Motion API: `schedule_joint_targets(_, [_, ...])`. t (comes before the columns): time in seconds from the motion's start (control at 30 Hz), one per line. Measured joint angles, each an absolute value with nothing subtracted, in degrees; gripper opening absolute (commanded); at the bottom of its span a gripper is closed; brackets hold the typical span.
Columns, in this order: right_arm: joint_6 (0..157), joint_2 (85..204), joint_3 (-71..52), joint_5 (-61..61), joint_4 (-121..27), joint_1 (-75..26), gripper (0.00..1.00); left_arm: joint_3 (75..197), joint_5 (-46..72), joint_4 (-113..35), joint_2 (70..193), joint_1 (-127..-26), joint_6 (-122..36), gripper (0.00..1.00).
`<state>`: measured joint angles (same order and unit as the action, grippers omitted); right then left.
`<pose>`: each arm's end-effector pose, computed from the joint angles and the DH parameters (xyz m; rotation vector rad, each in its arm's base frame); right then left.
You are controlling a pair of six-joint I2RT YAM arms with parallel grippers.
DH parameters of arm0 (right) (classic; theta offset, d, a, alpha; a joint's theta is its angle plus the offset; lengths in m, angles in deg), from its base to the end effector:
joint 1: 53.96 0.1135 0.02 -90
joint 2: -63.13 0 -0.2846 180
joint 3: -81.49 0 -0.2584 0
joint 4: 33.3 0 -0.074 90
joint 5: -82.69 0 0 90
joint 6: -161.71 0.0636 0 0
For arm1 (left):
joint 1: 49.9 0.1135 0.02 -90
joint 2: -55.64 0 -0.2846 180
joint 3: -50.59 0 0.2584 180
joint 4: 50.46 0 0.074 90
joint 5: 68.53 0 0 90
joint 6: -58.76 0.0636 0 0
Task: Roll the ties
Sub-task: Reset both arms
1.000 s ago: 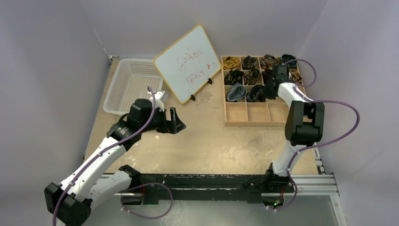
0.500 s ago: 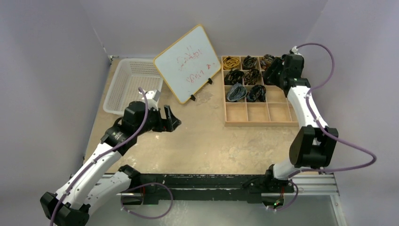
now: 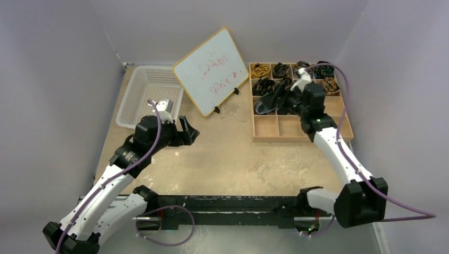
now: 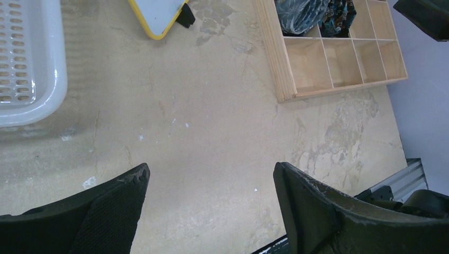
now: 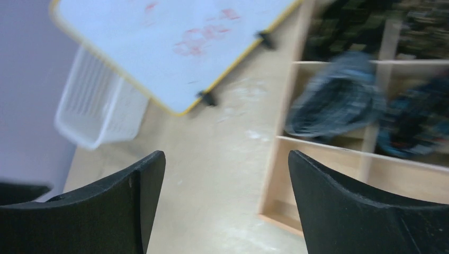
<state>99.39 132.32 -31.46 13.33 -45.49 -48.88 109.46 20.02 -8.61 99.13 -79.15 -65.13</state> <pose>0.3033 0.0495 0.3368 0.1058 1.8631 0.7275 0.1613 -0.0922 0.3166 -0.0689 2.1078 -0.7063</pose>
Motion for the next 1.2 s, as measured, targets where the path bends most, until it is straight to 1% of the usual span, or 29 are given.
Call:
schedule_joint_targets(0.1, [98.4,131.4,-30.9,11.4,-43.8,-39.6,0.88,109.5,20.4,-8.7,99.2,-79.2,-65.1,0.86])
schedule_joint_targets(0.2, [96.3,131.6,-26.9,6.9,-43.7,-31.1,0.88,109.5,20.7,-8.7,99.8,-79.2,-65.1,0.86])
schedule_joint_targets(0.33, [92.8,130.3,-22.7,0.5,-42.0,-25.4,0.91,109.6,22.0,-8.1,100.5,-79.2,-64.8,0.86])
schedule_joint_targets(0.5, [89.7,123.9,-23.9,-6.8,-39.8,-25.0,0.99,110.4,23.7,-6.6,100.3,-79.2,-64.5,0.86])
schedule_joint_targets(0.67, [88.9,118.4,-28.4,-14.2,-39.1,-25.0,0.99,113.4,26.1,-4.7,99.6,-79.2,-63.6,0.86])
schedule_joint_targets(0.87, [89.3,118.6,-33.0,-25.8,-43.2,-26.7,0.99,117.7,30.6,-2.9,99.4,-79.2,-62.8,0.87])
schedule_joint_targets(1.07, [90.3,117.4,-33.8,-23.8,-44.9,-36.5,0.99,121.9,35.5,0.1,99.9,-79.2,-61.4,0.87])
schedule_joint_targets(1.2, [89.0,115.5,-33.6,-17.4,-44.4,-36.9,0.99,123.8,37.4,0.9,100.1,-79.2,-60.6,0.87])
